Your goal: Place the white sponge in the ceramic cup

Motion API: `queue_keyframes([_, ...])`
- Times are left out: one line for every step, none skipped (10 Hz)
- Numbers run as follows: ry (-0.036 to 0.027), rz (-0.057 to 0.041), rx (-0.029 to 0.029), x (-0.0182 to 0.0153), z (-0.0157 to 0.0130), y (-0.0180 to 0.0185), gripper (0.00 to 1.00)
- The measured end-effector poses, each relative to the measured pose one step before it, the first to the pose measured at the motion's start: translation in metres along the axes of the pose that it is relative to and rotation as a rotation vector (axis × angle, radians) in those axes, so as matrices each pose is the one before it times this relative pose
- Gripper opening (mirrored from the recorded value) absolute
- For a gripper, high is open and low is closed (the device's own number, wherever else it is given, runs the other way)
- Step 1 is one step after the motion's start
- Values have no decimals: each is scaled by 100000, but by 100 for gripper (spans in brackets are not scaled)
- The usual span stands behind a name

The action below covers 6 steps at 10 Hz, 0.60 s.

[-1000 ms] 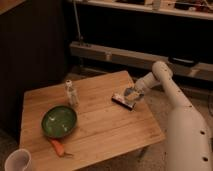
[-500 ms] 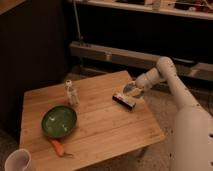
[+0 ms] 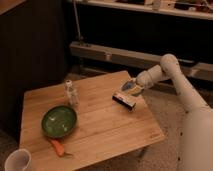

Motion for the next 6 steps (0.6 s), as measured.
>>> queue_keyframes([-1124,-1610,-618,-783,-96,516,0])
queue_keyframes([-1596,-2632,-935,-1335,-119,772,0])
queue_keyframes([-1220,-2071,-856,-1057,14,613,0])
queue_keyframes([-1638,-2372,-815,-1244,51,645,0])
queue_keyframes([-1463,-2030,-802,-1078,126,541,0])
queue_keyframes([-83,61,-99,58,57,30,0])
